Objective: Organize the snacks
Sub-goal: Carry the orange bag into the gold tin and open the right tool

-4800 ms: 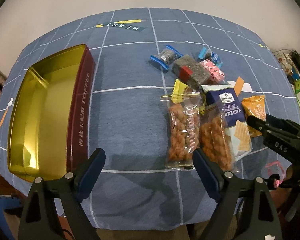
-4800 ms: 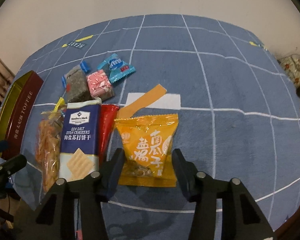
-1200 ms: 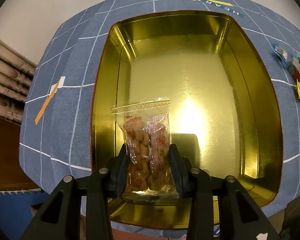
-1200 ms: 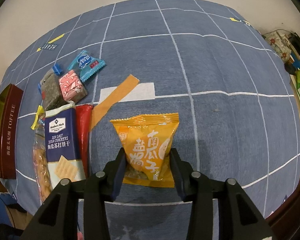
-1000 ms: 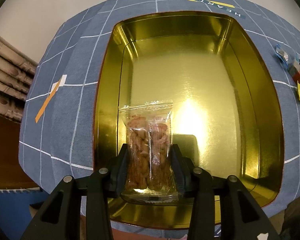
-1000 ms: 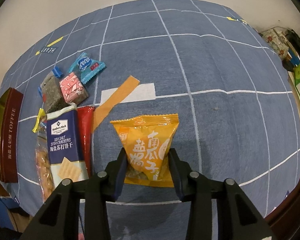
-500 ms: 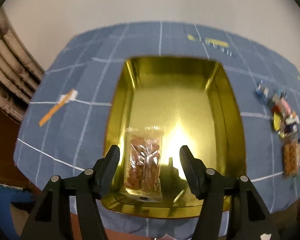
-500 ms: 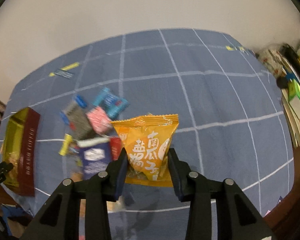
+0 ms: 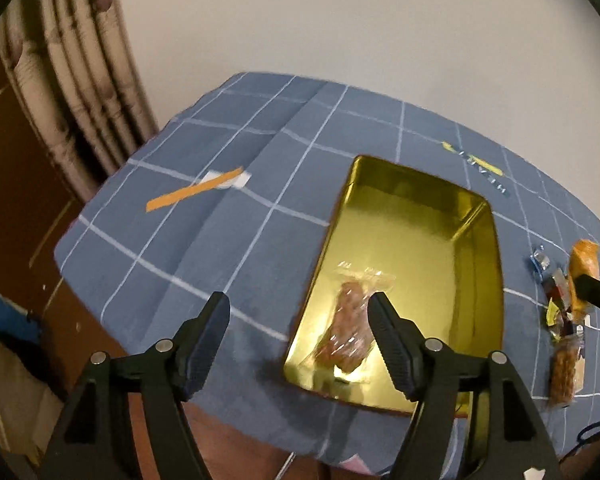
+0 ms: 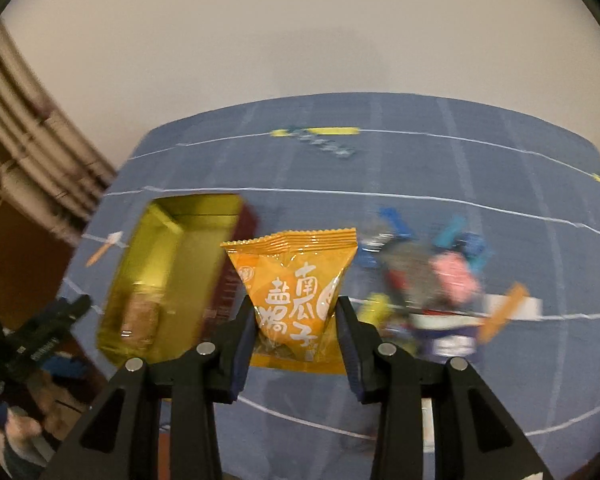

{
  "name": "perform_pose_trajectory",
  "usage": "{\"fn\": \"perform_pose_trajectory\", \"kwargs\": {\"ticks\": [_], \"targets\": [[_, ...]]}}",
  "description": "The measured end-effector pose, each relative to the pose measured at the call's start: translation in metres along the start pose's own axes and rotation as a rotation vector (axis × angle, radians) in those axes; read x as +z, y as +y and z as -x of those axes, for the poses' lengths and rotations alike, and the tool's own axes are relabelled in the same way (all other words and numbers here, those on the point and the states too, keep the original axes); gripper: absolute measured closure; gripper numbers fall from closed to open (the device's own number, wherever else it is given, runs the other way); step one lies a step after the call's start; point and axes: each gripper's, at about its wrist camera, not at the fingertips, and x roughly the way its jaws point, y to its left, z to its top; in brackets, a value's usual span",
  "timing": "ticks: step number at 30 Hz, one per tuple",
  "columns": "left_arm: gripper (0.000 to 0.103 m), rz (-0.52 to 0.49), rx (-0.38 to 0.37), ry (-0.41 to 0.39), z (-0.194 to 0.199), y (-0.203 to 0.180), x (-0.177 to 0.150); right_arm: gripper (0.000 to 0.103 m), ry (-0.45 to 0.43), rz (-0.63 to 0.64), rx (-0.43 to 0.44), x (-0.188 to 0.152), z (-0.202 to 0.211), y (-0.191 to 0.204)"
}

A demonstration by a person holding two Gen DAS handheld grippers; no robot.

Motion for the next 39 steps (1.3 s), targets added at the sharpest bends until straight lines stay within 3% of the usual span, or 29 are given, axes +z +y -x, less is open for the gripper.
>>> {"fn": "perform_pose_trajectory", "kwargs": {"ticks": [6, 13, 27, 39], "targets": [[0.035, 0.065, 0.007, 0.053, -0.009, 0.021, -0.008, 0.064, 0.069, 0.056, 0.066, -0.003, -0.027, 0.056], [0.034, 0.142, -0.005, 0.074, -0.013, 0.038, -0.008, 0.064, 0.151, 0.141, 0.064, -0.019, -0.062, 0.098], [0.034, 0.202, 0.014, 0.102, -0.020, 0.049, -0.009, 0.064, 0.236, 0.228, 0.007, -0.035, -0.104, 0.124], [0.034, 0.199, 0.002, 0.111, -0.024, 0.050, -0.010, 0.062, 0.265, 0.247, -0.006, -0.039, -0.113, 0.129]]}}
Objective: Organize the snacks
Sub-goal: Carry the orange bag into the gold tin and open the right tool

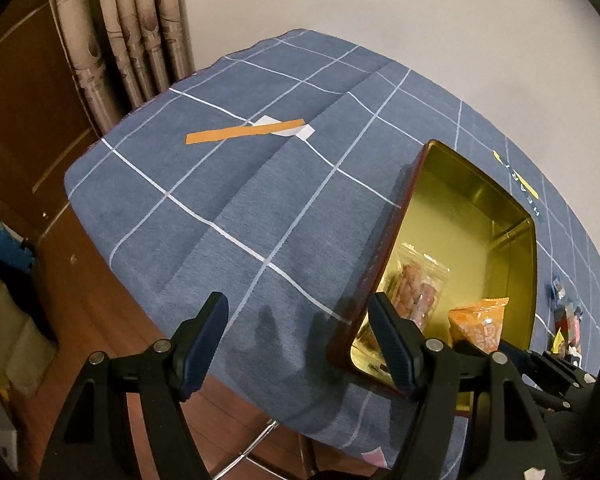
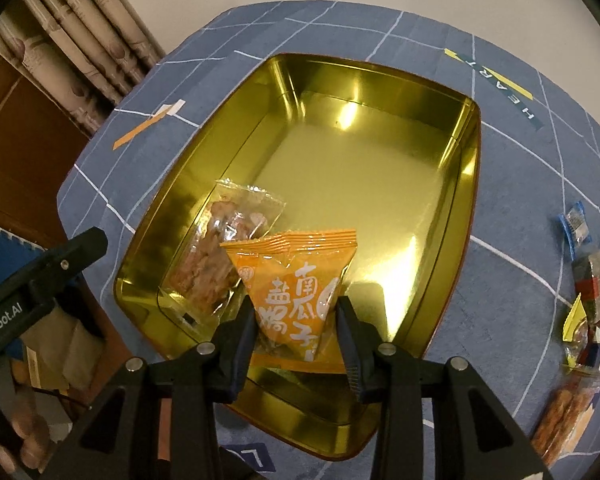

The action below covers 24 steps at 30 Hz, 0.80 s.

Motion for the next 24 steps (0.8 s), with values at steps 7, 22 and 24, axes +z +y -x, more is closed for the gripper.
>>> {"fn": "perform_pose_trajectory", "kwargs": {"ticks": [7, 22, 24], "targets": [[0.034, -0.006, -0.004, 0.005, -0.001, -0.002, -0.002, 0.062, 0.001, 0.015, -0.006, -0.001, -0.001, 0.004], [0.034, -0.025, -0.006, 0.003, -0.001, -0.007, -0.004, 0.059, -0.026, 0.028, -0.006, -0.001, 0.014, 0.006], [0.034, -0.027, -0.005, 0.001, -0.001, -0.008, -0.004, 0.059, -0.057, 0.033, -0.004, -0.003, 0.024, 0.004]]}}
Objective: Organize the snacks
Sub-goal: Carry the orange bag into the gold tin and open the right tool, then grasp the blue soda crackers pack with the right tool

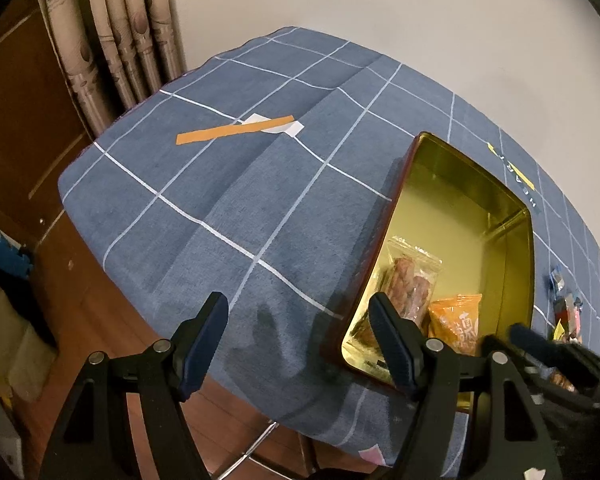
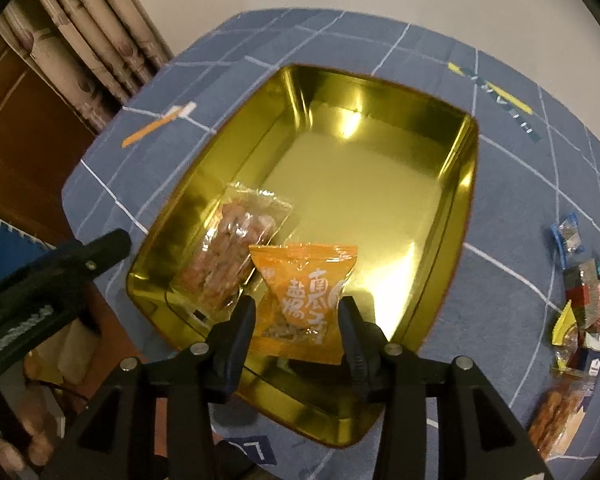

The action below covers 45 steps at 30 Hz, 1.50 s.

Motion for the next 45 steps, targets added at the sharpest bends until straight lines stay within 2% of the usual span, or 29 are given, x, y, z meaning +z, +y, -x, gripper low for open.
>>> {"fn": "perform_pose_trajectory", "kwargs": {"ticks": [6, 8, 11, 18, 22, 26, 28, 29, 32, 36, 38, 45], "targets": [[0.034, -0.012, 0.006, -0.008, 0.002, -0.003, 0.000, 0.059, -0.088, -0.020, -0.037, -0.012, 0.043, -0.033], [0.034, -0.021, 0.009, -0.012, 0.003, -0.005, 0.000, 0.059, -0.105, -0.052, -0.053, -0.019, 0.059, -0.055], [0.034, -0.034, 0.012, -0.020, 0.006, -0.008, -0.001, 0.059, -0.127, -0.112, -0.135, -0.036, 0.081, -0.099], [0.033, -0.093, 0.017, -0.049, 0.014, -0.025, -0.003, 0.059, -0.102, -0.259, -0.321, -0.085, 0.108, -0.198], [0.033, -0.133, 0.009, -0.050, 0.018, -0.039, -0.006, 0.059, -0.053, -0.330, -0.345, -0.111, 0.104, -0.234], [0.033, -0.185, -0.003, -0.047, 0.022, -0.058, -0.011, 0.059, -0.015, -0.344, -0.327, -0.128, 0.095, -0.245], [0.033, -0.204, -0.017, -0.041, 0.024, -0.066, -0.014, 0.055, -0.001, -0.348, -0.301, -0.131, 0.087, -0.244], [0.033, -0.210, -0.023, -0.039, 0.025, -0.070, -0.015, 0.051, 0.003, -0.348, -0.292, -0.131, 0.084, -0.241], [0.033, -0.237, -0.037, -0.038, 0.028, -0.083, -0.019, 0.050, 0.002, -0.329, -0.268, -0.131, 0.076, -0.227], [0.032, -0.279, -0.062, -0.028, 0.030, -0.102, -0.025, 0.045, 0.008, -0.296, -0.279, -0.126, 0.069, -0.215], [0.031, -0.301, -0.076, -0.016, 0.029, -0.112, -0.028, 0.045, 0.011, -0.294, -0.289, -0.126, 0.066, -0.214], [0.029, -0.390, -0.104, 0.016, 0.024, -0.153, -0.045, 0.048, -0.005, -0.336, -0.238, -0.128, 0.060, -0.226]]}}
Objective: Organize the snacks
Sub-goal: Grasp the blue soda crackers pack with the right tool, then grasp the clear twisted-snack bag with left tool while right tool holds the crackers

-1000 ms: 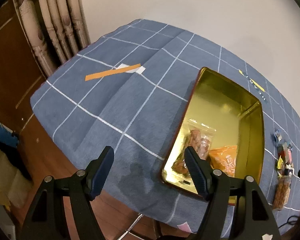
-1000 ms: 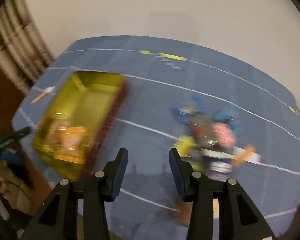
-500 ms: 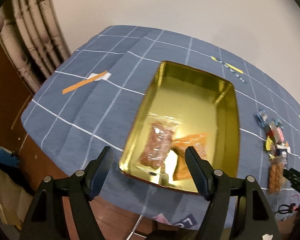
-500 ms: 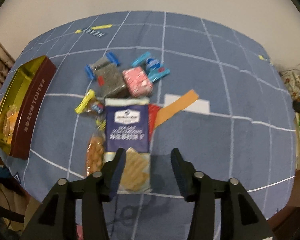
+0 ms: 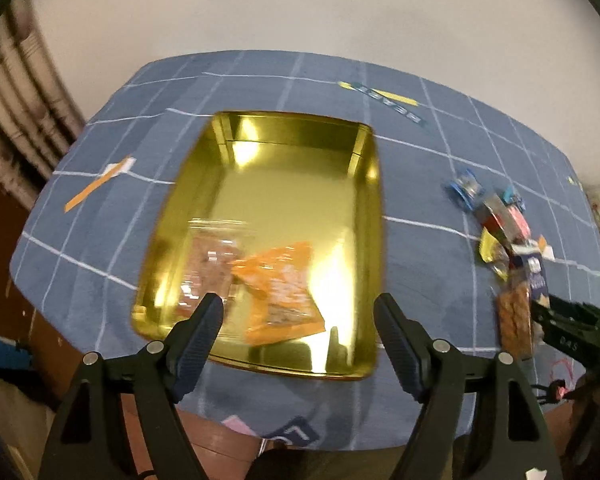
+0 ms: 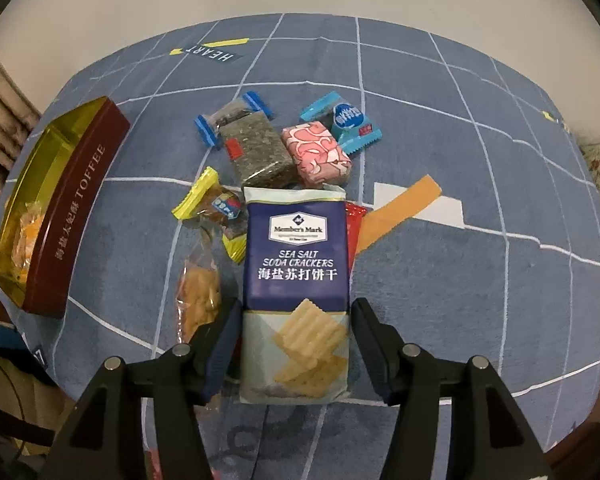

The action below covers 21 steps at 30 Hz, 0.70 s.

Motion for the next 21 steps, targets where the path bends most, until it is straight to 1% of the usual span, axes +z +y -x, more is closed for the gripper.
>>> {"fn": "perform_pose_trajectory", "kwargs": {"ticks": [2, 3, 5, 10, 17, 21], "targets": [[0.029, -0.027, -0.009, 0.008, -0.002, -0.012, 0.000, 0.049, 0.006, -0.008, -0.001, 0.001, -0.003, -0.004], [0.029, -0.035, -0.021, 0.015, -0.003, -0.019, 0.000, 0.052, 0.007, -0.012, 0.005, 0.001, -0.004, -0.005], [0.029, -0.053, -0.048, 0.031, -0.007, -0.032, 0.000, 0.052, -0.001, -0.018, 0.015, 0.000, -0.003, -0.007], [0.029, -0.087, -0.087, 0.061, -0.014, -0.059, 0.001, 0.052, -0.018, -0.045, 0.036, -0.003, 0.003, -0.020], [0.029, -0.116, -0.164, 0.123, -0.027, -0.101, 0.000, 0.052, -0.057, -0.083, 0.005, -0.008, 0.011, -0.048], [0.029, -0.136, -0.204, 0.138, -0.031, -0.126, 0.000, 0.052, -0.060, -0.112, -0.022, -0.014, 0.012, -0.068]]}}
